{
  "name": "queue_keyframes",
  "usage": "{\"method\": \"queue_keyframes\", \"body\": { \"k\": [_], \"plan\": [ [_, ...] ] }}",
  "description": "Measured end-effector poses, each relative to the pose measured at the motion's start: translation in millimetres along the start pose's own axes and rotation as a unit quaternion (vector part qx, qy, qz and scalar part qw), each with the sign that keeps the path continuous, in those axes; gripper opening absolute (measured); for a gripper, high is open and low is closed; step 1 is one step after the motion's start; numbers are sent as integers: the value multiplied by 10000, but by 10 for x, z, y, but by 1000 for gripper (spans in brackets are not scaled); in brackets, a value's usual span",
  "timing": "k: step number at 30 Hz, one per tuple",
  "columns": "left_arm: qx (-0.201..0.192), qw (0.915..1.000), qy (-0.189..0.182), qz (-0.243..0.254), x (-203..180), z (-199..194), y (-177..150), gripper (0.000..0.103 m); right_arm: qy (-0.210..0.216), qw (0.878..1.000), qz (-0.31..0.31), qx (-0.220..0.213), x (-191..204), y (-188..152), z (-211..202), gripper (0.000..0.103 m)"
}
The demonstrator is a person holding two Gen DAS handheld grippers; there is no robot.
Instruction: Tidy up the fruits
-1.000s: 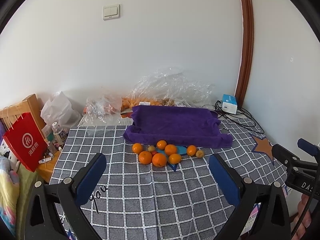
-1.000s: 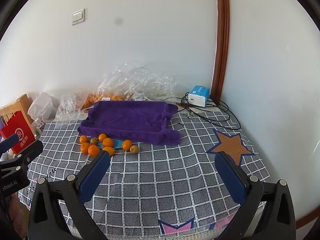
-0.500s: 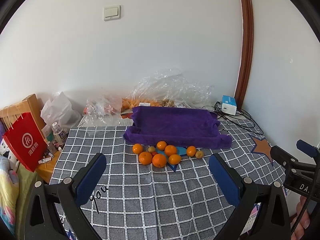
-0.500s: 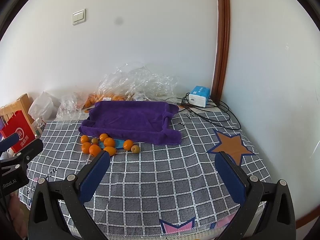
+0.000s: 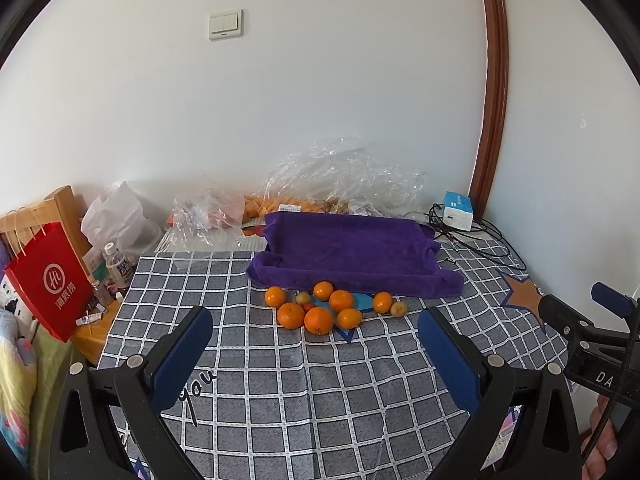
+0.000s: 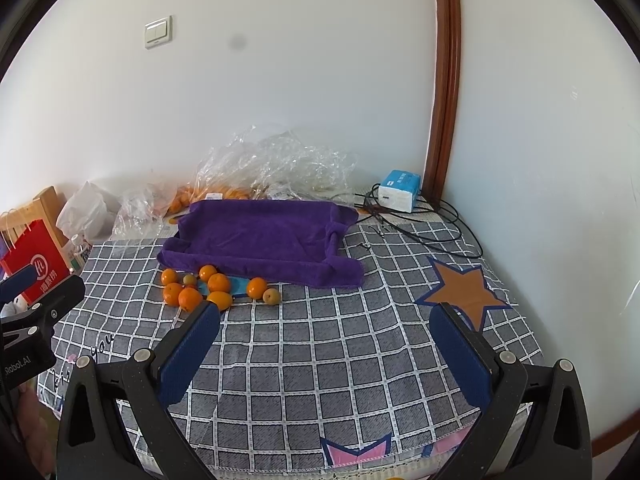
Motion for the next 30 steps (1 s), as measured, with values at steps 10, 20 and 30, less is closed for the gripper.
{"method": "queue_keyframes", "body": {
  "k": [10,20,30],
  "plan": [
    [-28,10000,-5,2,-14,-25,-5,103,5,10000,-18,-31,31,13,-32,103],
    [-41,10000,33,-17,18,11,0,103,32,10000,-6,-40,48,-5,-2,103],
    [41,9998,203,-71,166,294,-60,103,217,9996,179,84,63,-135,294,103]
  ]
}}
Point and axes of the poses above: each gripper's, at about its wrist camera, not at the fingertips, and z roughly the way its jaws point, x to its left, y to its top, the point moved 9 cm from there along z, roughly the way its jaws point, and after that the axes turned 12 degrees about -z, right-handed, at the moved point
